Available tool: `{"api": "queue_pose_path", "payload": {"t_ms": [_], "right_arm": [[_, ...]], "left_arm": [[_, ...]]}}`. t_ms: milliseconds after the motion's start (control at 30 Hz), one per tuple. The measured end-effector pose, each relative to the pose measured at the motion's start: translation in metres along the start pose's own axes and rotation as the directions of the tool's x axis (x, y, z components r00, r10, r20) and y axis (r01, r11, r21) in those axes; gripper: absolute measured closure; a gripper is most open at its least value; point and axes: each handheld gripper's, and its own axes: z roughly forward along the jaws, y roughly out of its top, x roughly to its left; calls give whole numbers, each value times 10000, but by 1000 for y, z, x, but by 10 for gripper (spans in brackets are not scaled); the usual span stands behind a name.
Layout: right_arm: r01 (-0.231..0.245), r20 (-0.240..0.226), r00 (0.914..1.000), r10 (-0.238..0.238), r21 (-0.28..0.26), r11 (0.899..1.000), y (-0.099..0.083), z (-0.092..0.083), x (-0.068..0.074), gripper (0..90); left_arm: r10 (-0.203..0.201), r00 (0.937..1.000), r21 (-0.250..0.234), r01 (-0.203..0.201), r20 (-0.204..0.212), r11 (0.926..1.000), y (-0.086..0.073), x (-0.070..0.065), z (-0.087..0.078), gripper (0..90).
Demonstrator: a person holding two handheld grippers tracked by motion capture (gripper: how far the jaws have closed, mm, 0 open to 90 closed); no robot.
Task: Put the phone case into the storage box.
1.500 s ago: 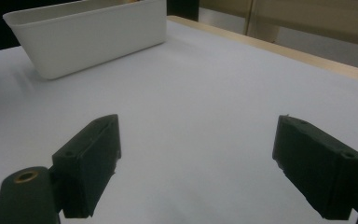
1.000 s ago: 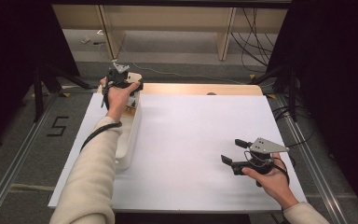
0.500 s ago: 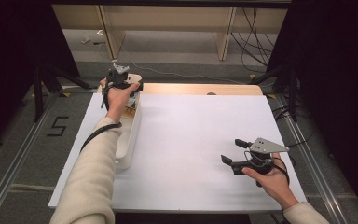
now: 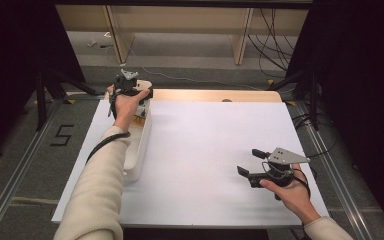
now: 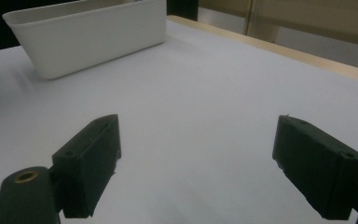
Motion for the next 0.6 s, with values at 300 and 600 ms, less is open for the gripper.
{"api": "queue_pose_path", "payload": {"t_ms": [300, 600], "right_arm": [[5, -10, 10000, -5, 19, 10000, 0, 0, 0, 160], [-1, -13, 10000, 1, 24, 10000, 0, 0, 0, 160]], "left_arm": [[-92, 10000, 12, 92, 1, 10000, -2, 1, 0, 99], [-154, 9999, 62, 154, 22, 9999, -4, 2, 1, 99]]}}
